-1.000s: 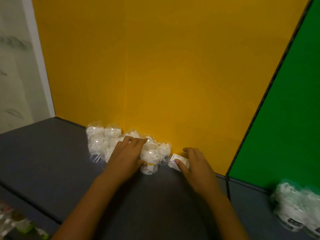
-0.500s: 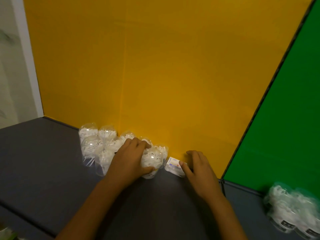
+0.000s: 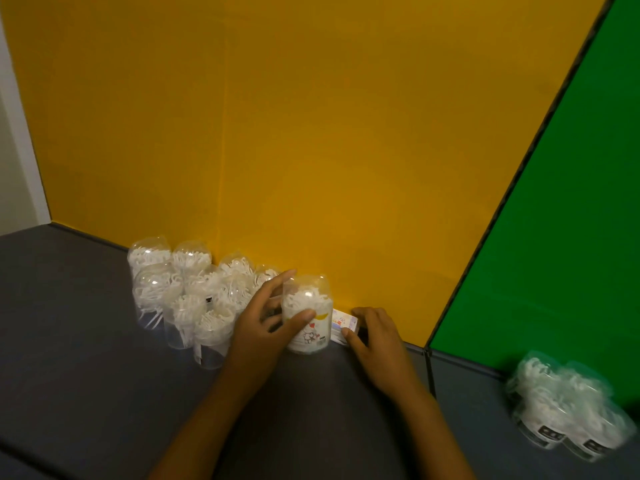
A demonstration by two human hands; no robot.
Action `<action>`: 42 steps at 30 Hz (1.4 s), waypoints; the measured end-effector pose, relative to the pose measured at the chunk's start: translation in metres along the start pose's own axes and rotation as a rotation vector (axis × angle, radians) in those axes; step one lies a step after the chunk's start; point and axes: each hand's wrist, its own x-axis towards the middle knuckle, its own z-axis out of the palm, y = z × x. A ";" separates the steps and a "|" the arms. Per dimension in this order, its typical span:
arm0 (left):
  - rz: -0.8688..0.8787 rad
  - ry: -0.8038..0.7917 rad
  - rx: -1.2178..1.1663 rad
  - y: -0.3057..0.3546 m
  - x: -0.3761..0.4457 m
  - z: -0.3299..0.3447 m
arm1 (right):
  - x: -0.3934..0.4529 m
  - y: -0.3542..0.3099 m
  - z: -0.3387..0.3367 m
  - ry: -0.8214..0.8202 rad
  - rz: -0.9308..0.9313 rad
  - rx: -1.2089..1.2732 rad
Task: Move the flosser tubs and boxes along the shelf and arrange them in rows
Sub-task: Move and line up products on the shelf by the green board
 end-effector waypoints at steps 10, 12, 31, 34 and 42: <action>-0.097 0.057 -0.036 -0.002 -0.002 -0.010 | 0.000 0.003 0.004 -0.050 0.108 0.070; -0.093 0.056 -0.032 -0.002 -0.003 -0.011 | -0.001 0.003 0.000 -0.079 0.148 0.103; -0.135 -0.023 -0.087 0.044 -0.056 0.037 | -0.124 0.011 -0.109 0.285 0.233 0.682; -0.144 -0.022 -0.109 0.059 -0.086 0.057 | -0.162 0.012 -0.133 0.387 0.256 0.716; -0.129 -0.108 -0.122 0.100 -0.172 0.107 | -0.273 0.020 -0.202 0.587 0.290 0.805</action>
